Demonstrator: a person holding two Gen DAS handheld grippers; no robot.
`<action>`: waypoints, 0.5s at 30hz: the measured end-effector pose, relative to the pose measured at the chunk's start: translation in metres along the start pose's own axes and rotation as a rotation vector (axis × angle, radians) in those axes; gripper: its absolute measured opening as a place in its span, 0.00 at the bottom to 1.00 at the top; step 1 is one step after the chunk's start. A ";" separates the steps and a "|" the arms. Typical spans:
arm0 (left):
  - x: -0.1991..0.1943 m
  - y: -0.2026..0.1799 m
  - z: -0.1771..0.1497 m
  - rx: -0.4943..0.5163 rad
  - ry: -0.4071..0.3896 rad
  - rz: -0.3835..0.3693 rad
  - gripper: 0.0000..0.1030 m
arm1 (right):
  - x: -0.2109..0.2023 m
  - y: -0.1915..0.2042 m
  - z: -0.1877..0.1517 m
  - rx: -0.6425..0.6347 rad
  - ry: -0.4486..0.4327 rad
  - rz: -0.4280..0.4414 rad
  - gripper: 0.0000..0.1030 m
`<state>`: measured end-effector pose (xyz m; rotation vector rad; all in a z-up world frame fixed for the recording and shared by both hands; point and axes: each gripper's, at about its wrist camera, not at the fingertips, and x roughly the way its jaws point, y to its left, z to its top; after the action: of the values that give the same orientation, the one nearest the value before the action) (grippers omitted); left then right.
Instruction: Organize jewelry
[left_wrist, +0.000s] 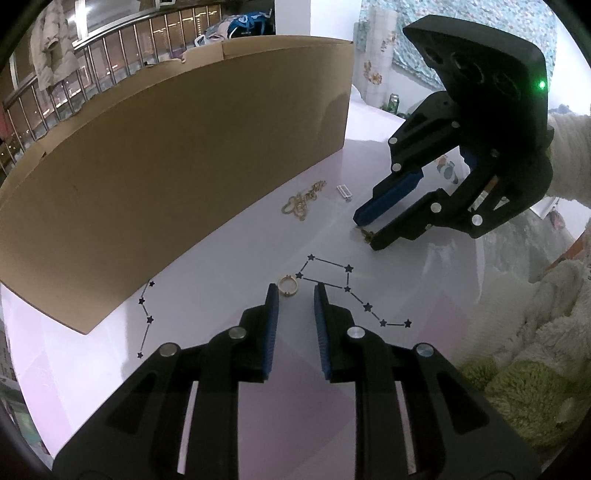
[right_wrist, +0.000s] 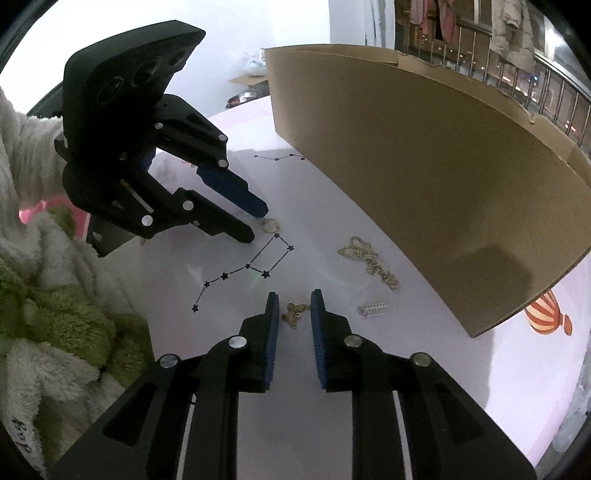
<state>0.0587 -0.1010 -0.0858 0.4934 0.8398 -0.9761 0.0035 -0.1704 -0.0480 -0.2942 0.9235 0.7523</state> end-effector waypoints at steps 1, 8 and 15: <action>0.000 0.000 0.000 0.000 0.000 -0.002 0.18 | 0.000 0.000 0.000 -0.001 0.001 0.004 0.14; 0.001 0.001 -0.001 0.002 -0.006 -0.005 0.18 | -0.002 0.000 -0.001 -0.016 0.010 0.012 0.07; 0.000 0.003 -0.004 0.000 -0.010 -0.005 0.18 | -0.003 -0.001 -0.003 -0.008 0.004 0.014 0.06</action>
<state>0.0597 -0.0973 -0.0883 0.4862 0.8331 -0.9822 0.0017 -0.1743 -0.0469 -0.2966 0.9276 0.7689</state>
